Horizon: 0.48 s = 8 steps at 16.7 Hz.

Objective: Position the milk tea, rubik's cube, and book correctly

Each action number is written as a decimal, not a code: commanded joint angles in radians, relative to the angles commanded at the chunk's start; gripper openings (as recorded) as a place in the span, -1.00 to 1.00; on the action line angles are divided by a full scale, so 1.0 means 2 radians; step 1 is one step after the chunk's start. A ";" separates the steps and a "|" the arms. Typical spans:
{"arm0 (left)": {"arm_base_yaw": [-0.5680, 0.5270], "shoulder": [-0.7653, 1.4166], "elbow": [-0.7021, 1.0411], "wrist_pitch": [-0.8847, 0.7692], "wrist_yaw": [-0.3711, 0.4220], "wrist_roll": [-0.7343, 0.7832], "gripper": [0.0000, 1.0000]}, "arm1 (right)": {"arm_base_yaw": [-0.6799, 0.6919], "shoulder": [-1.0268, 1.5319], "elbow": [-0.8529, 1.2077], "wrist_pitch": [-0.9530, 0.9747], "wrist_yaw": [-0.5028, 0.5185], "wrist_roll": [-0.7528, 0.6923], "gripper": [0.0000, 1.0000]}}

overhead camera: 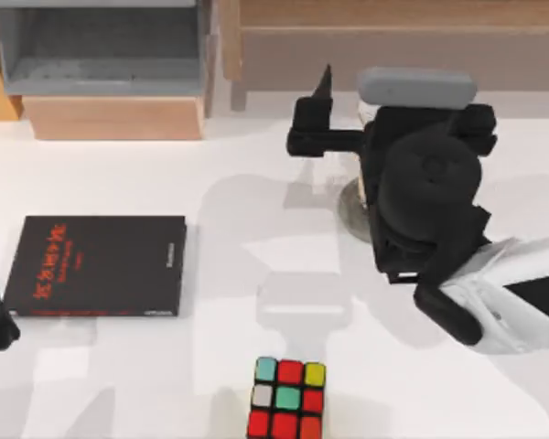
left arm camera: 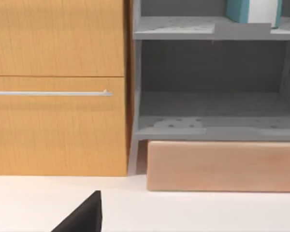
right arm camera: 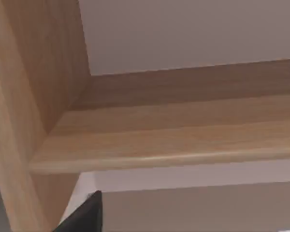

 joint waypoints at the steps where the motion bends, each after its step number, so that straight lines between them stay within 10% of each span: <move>1: 0.000 0.000 0.000 0.000 0.000 0.000 1.00 | 0.002 0.001 0.029 -0.036 -0.011 0.016 1.00; 8: 0.000 0.000 0.000 0.000 0.000 0.000 1.00 | 0.039 0.024 0.244 -0.432 -0.127 0.176 1.00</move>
